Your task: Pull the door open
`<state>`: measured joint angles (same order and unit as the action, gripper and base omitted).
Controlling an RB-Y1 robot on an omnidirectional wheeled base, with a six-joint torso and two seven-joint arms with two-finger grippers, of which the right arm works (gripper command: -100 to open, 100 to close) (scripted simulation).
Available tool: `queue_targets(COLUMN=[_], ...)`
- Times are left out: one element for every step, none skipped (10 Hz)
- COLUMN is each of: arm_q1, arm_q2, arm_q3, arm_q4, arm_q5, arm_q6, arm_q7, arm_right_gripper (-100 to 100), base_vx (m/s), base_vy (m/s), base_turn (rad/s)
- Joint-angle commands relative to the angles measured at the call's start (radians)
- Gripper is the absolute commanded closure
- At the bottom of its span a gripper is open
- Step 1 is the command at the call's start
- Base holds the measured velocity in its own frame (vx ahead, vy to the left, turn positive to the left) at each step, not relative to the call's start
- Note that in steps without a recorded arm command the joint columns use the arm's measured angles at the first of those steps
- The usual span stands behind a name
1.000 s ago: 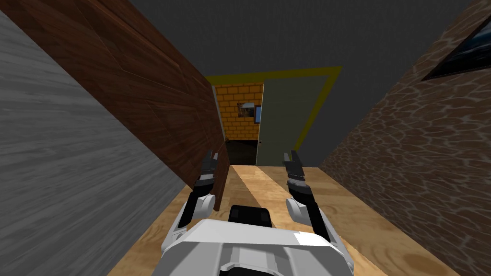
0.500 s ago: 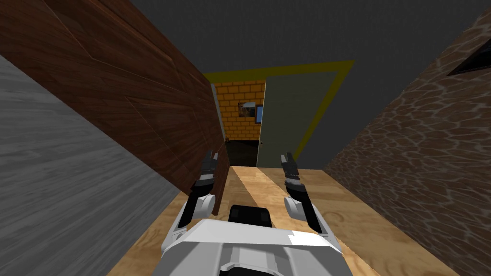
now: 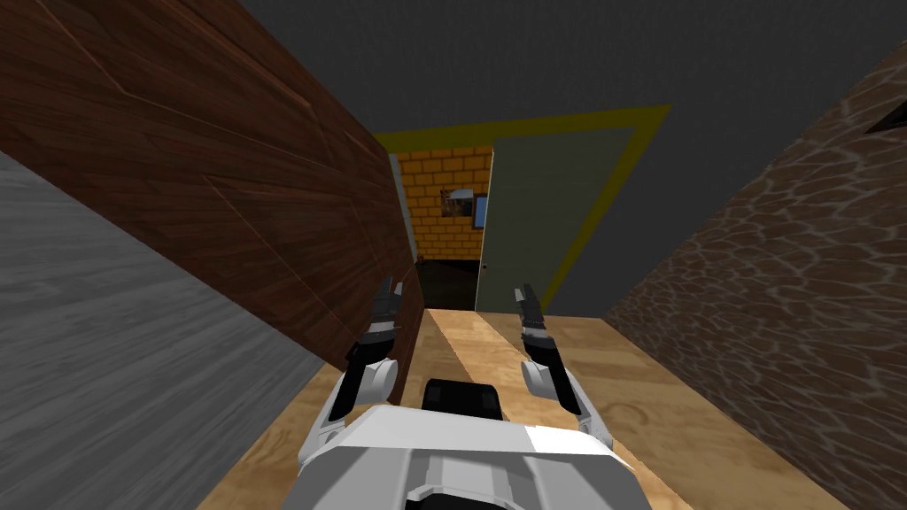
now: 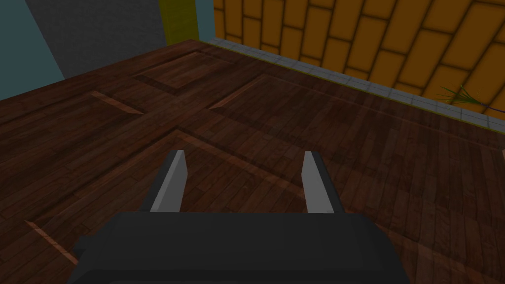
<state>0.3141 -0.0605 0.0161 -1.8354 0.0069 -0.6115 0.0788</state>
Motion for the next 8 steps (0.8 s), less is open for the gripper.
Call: queue_targets(arm_q1=[-0.006, -0.021, -0.036, -0.036, -0.051, -0.051, -0.067, -0.083], arm_q2=[-0.001, -0.005, -0.009, -0.009, -0.013, -0.013, -0.017, -0.020], arm_q3=[0.001, -0.002, -0.005, -0.005, -0.008, -0.008, -0.010, -0.013], arm_q4=[0.028, 0.065, 0.094, 0.102, 0.138, 0.140, 0.180, 0.212], arm_q5=[-0.001, -0.005, -0.008, -0.008, -0.012, -0.012, -0.015, -0.019], arm_q6=[-0.004, -0.011, -0.017, -0.017, -0.024, -0.024, -0.031, -0.038], arm_q7=[-0.002, -0.006, -0.010, -0.010, -0.014, -0.014, -0.018, -0.022], arm_right_gripper=[-100, -100, -100, -100, -100, -100, -100, -100], base_vx=[0.061, 0.057, 0.076, 0.056, 0.054, 0.048, 0.053, 0.075], base_vy=[-0.003, -0.009, -0.009, -0.005, 0.004, 0.001, 0.000, -0.008], base_turn=[0.012, 0.018, 0.040, 0.013, 0.018, 0.010, 0.022, 0.037])
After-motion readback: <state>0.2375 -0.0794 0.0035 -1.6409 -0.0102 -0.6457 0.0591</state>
